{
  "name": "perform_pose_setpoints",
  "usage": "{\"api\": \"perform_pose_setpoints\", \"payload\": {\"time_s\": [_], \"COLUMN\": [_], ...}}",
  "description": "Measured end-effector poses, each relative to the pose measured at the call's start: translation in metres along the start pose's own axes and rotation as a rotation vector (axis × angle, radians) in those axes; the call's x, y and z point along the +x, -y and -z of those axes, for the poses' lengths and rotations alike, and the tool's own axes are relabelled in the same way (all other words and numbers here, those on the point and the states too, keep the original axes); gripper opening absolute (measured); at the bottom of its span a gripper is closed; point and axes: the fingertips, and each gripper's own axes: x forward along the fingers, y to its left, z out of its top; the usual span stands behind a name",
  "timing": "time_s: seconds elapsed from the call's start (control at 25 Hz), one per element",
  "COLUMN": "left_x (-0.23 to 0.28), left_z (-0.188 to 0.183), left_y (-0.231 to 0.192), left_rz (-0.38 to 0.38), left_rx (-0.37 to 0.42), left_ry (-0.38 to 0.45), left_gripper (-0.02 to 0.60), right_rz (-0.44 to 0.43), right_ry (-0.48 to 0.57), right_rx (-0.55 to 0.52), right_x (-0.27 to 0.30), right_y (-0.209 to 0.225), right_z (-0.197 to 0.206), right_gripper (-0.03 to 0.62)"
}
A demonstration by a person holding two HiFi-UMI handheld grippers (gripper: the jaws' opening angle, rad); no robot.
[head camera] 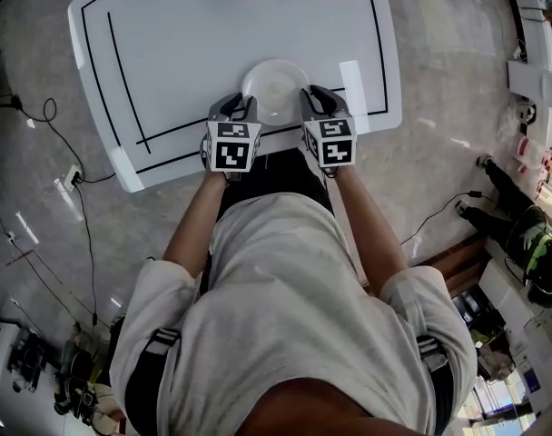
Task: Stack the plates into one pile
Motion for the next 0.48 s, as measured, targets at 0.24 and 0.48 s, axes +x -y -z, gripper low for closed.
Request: {"api": "perform_pose_setpoints", "payload": {"time_s": [0.24, 0.48], "left_x": [0.004, -0.006], "left_z": [0.0, -0.002], "left_y": [-0.003, -0.005], "left_rz": [-0.012, -0.03], "left_rx": [0.027, 0.008], "left_ry": [-0.028, 0.007], "left_gripper": [0.097, 0.112], "right_rz": [0.021, 0.044], "right_ry": [-0.012, 0.043], "right_rx": [0.011, 0.033], "right_x": [0.004, -0.017], "right_y": [0.005, 0.017], "right_z": [0.001, -0.009], "right_gripper": [0.125, 0.13]}}
